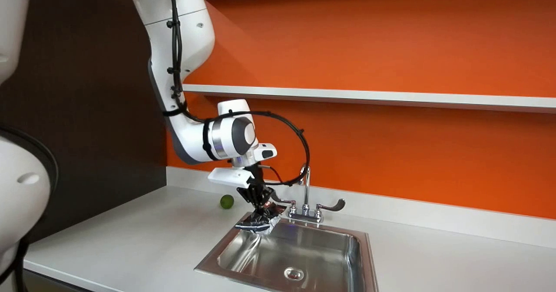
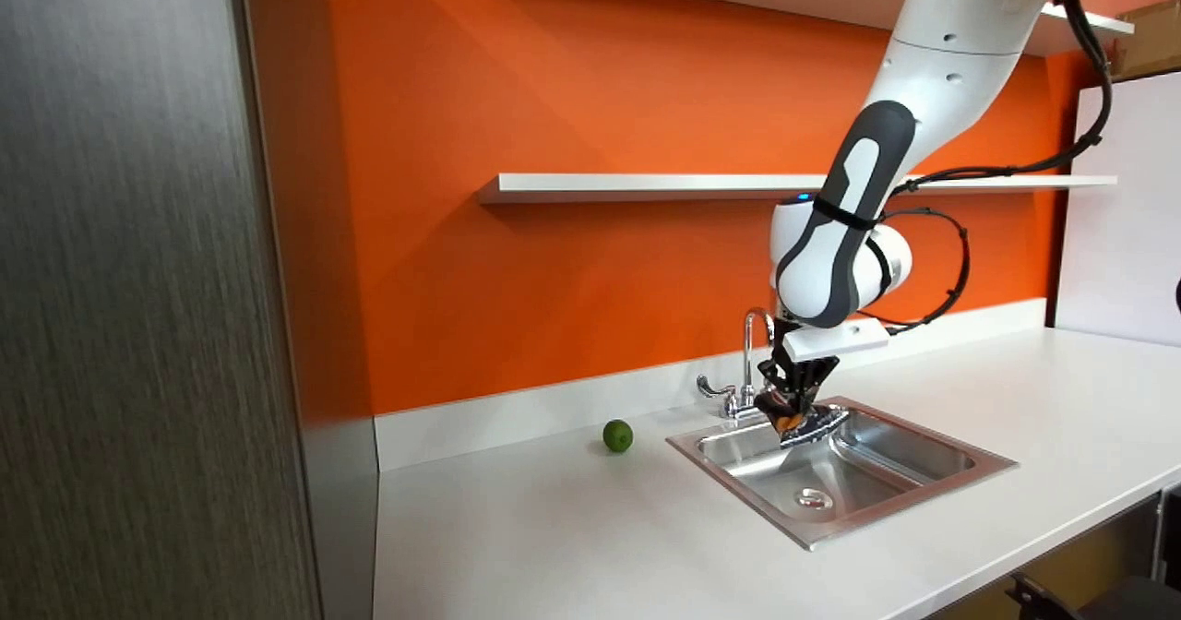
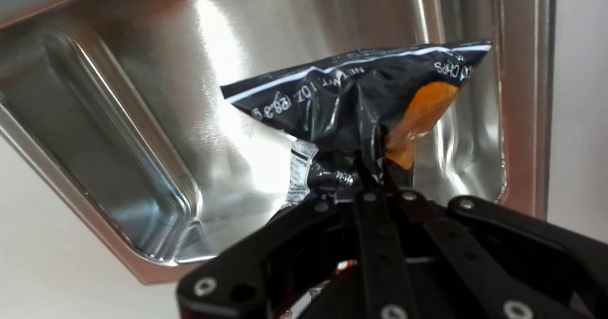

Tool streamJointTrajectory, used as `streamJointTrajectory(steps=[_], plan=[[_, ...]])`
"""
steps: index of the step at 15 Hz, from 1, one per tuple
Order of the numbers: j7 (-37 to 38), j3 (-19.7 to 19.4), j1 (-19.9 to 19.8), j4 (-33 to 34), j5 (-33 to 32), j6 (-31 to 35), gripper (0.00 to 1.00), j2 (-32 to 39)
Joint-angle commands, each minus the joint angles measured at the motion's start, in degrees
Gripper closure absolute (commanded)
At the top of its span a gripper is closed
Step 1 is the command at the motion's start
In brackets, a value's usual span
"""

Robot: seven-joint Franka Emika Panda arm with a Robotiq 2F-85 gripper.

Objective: Put the black pack inside the sink

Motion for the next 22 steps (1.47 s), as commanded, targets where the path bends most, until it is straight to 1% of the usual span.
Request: streamJointTrajectory(steps=[1,4,7,10,14,19,22], plan=[[-5.0,-1.4,-1.3,0.5,2.8,7.7,1.00,5.4],[-9.6,-1.0,-2.4,0.5,7.7,12.1,1.00,9.9],[-14.2,1.1,-4.3,0.7,12.6,15.4,1.00,13.8],[-17.3,3.3,-6.3,1.1,15.5,18.2,1.00,17.2],[-19.8,5.8,-9.1,2.0,17.0,19.8,1.00,20.9],[-21.2,6.8,-10.9,3.2,17.1,19.9,1.00,23.5],[-21.5,6.8,-11.3,3.9,17.1,19.7,1.00,24.3]])
